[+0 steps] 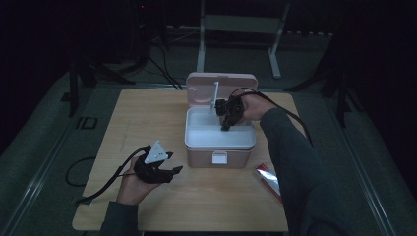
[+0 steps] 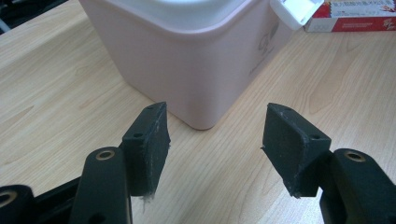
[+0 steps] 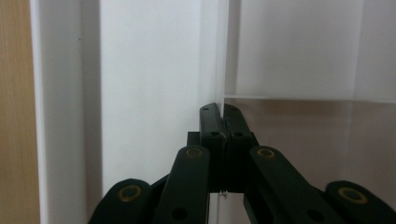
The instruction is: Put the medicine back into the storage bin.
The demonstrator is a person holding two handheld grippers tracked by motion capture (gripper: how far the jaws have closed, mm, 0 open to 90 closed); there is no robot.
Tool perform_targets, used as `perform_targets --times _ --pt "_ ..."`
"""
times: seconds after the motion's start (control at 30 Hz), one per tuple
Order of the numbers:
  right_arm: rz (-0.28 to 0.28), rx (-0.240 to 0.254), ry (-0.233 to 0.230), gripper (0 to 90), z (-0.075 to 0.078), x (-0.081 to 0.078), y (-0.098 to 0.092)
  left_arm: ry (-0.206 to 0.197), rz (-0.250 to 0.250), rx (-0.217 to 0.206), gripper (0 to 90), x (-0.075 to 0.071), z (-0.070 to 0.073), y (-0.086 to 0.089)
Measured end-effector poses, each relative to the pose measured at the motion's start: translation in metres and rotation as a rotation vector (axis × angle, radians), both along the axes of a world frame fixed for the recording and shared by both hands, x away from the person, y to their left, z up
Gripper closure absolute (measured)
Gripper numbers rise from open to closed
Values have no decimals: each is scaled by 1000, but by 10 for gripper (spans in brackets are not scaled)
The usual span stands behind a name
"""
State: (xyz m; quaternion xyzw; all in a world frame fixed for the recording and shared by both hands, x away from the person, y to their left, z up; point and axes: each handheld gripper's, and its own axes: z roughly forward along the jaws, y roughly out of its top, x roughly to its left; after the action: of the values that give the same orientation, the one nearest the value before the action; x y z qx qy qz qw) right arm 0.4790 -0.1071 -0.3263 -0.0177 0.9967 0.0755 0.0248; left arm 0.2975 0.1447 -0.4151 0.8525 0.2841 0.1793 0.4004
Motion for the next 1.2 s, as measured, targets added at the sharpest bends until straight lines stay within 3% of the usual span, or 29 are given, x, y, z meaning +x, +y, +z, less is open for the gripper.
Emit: perform_targets --times 0.13,0.23,0.37,0.53,0.73,0.77,1.13,1.2 --pt "-17 14 11 898 11 -1 -12 -1 1 -1 404 0 0 0" --pt "-28 -2 -16 897 18 -5 -26 -1 0 -5 405 0 0 0" --pt "-36 17 -14 897 21 -10 -39 0 -3 -10 405 0 -1 0" --pt "-61 55 -21 896 25 -16 -71 4 -1 -13 405 1 -1 1" --pt "-97 68 -24 896 29 -22 -102 5 -2 -14 405 1 -1 1" --pt "-117 75 -21 896 31 -24 -117 5 -3 -15 405 1 -1 1" --pt "-286 50 -18 896 24 -28 -203 7 -3 -20 405 1 -2 1" --pt "-319 64 -18 896 22 -29 -218 9 -3 -20 405 1 -2 1"
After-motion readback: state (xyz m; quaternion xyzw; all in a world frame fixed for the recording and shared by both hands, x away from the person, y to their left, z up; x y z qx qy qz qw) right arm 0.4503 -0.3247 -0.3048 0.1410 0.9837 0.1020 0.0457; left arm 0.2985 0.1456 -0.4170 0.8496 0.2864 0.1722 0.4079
